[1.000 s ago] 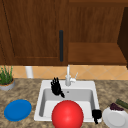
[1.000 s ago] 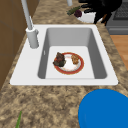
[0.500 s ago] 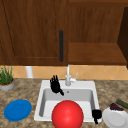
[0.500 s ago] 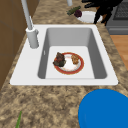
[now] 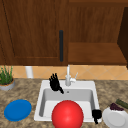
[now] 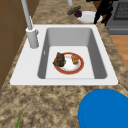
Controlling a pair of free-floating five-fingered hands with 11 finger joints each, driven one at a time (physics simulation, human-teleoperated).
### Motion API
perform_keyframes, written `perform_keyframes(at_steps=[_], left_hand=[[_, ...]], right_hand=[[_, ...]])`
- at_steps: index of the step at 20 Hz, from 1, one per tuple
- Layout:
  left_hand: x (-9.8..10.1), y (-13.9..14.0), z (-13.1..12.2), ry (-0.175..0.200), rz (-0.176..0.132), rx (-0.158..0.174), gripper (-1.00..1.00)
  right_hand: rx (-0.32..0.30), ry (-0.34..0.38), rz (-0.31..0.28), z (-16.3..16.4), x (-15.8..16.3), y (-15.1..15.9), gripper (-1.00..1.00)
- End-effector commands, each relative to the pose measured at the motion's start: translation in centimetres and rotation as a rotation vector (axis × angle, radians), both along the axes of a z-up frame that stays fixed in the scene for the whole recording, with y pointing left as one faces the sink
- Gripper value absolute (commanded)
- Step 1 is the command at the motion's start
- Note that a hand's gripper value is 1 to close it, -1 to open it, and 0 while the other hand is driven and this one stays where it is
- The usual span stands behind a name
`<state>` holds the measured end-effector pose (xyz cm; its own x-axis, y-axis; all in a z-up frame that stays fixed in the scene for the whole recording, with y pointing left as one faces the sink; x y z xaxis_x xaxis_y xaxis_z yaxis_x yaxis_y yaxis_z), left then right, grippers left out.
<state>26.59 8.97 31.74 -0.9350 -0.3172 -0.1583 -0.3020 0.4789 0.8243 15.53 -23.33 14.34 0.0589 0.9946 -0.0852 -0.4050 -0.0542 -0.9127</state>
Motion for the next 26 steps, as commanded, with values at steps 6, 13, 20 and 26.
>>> perform_keyframes(at_steps=[6, 13, 20, 26], left_hand=[[-0.9, 0.0, 1.9, -0.005, 0.082, -0.125, -1.0], [-5.5, 0.0, 6.3, -0.014, 0.05, -0.094, -1.0], [-9.4, -0.5, 9.6, -0.041, 0.058, -0.122, -1.0], [-10.3, -2.5, 10.0, -0.109, 0.071, -0.155, -1.0]], right_hand=[[0.0, 0.0, 0.0, 0.0, 0.0, 0.0, 0.0], [0.0, 0.0, 0.0, 0.0, 0.0, 0.0, 0.0], [0.0, 0.0, 0.0, 0.0, 0.0, 0.0, 0.0], [0.0, 0.0, 0.0, 0.0, 0.0, 0.0, 0.0]])
